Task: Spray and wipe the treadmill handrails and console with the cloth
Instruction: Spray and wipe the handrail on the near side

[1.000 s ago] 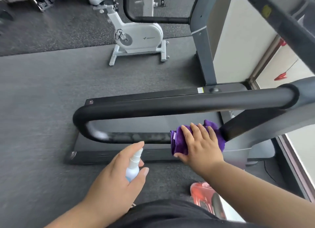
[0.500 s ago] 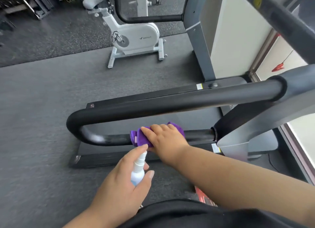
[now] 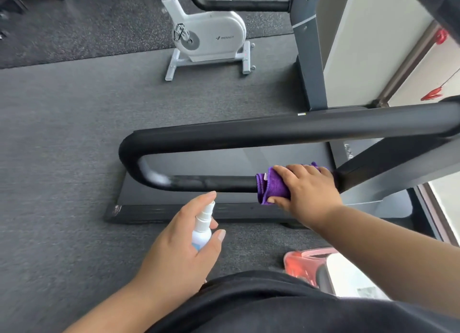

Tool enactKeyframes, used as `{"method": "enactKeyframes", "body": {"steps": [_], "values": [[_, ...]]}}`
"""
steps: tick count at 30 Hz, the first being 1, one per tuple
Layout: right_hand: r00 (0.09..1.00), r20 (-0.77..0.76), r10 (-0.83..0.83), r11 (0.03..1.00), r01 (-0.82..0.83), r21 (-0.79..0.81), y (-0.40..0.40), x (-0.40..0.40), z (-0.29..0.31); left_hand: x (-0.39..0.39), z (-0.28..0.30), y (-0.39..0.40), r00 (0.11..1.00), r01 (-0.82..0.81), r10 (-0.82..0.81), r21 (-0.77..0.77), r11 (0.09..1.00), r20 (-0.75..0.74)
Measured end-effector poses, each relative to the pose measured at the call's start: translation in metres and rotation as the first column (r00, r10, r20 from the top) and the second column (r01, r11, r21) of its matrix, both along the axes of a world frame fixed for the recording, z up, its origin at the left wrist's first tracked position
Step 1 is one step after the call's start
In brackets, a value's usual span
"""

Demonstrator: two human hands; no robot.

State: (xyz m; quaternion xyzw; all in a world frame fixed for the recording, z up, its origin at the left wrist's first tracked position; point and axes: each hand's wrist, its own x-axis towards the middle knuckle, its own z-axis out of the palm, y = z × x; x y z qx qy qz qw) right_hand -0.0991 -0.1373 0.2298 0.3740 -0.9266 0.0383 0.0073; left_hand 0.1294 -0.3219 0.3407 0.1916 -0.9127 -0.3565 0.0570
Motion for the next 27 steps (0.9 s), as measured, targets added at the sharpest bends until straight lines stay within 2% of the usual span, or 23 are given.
{"method": "enactKeyframes", "body": {"steps": [4, 18, 21, 23, 25, 27], "values": [[0.999, -0.033, 0.008, 0.999, -0.009, -0.036, -0.027, 0.012, -0.002, 0.005, -0.005, -0.021, 1.0, -0.017, 0.018, 0.031, 0.999, -0.013], [0.996, -0.021, 0.09, 0.991, -0.091, -0.097, -0.186, 0.094, 0.018, 0.008, -0.008, -0.121, 0.978, 0.174, -0.176, -0.027, 0.984, -0.108], [0.998, -0.016, 0.054, 0.99, -0.056, -0.13, -0.214, 0.11, 0.019, 0.012, -0.008, -0.141, 0.97, 0.202, -0.203, -0.018, 0.979, -0.133], [1.0, -0.013, 0.027, 0.978, -0.029, -0.204, -0.222, 0.116, 0.021, 0.014, -0.006, -0.149, 0.957, 0.244, -0.242, -0.008, 0.97, -0.158], [0.999, 0.035, 0.023, 0.939, -0.01, -0.345, -0.22, 0.116, 0.026, 0.014, -0.005, -0.153, 0.94, 0.286, -0.283, -0.009, 0.958, -0.191], [0.986, 0.15, 0.07, 0.835, 0.024, -0.55, -0.211, 0.11, 0.03, 0.011, -0.005, -0.154, 0.92, 0.329, -0.324, -0.015, 0.944, -0.221]]}}
